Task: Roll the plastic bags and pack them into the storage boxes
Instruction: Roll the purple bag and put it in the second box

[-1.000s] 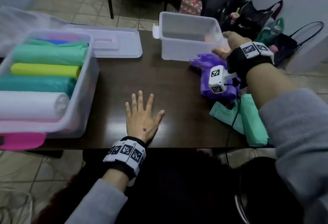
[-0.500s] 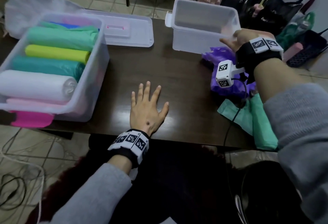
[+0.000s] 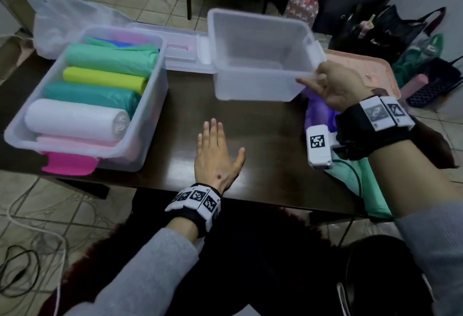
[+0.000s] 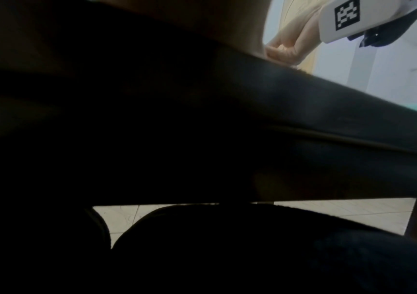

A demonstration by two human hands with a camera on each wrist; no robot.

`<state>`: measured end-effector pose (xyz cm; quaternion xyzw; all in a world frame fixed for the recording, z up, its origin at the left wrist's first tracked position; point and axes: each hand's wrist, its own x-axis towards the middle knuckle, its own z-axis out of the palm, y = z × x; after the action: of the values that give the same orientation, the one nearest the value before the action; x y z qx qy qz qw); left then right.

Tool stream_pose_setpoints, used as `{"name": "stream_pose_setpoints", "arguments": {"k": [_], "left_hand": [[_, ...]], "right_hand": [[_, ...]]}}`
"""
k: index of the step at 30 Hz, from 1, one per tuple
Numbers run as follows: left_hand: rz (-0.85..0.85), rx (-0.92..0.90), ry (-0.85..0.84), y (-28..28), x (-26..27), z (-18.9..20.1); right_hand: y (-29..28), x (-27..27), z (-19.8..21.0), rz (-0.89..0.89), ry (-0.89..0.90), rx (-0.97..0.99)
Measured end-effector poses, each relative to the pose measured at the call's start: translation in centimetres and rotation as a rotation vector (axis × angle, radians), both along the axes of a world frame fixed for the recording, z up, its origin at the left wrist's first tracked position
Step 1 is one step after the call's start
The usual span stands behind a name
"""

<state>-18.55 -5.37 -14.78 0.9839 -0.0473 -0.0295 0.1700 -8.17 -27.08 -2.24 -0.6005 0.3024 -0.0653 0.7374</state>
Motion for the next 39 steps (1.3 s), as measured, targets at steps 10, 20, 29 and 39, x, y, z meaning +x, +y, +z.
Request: {"name": "stream_pose_setpoints", "arguments": {"k": [10, 20, 29, 39], "left_hand": [[0.143, -0.009, 0.047, 1.2, -0.8, 0.1], [0.120, -0.019, 0.033, 0.9, -0.7, 0.2], [-0.196, -0.048, 0.048, -4.7, 0.3, 0.7], [-0.196, 0.016, -0.020, -5.5, -0.1, -0.4]], "right_hand": [[7.3, -2.8, -1.8, 0.051, 0.020, 0.137], [6.2, -4.4, -3.7, 0.038, 0.011, 0.007], [-2.3, -5.7, -3.9, 0.097, 0.245, -1.077], [-1.3, -4.0, -3.2, 0.374, 0.537, -1.236]]}}
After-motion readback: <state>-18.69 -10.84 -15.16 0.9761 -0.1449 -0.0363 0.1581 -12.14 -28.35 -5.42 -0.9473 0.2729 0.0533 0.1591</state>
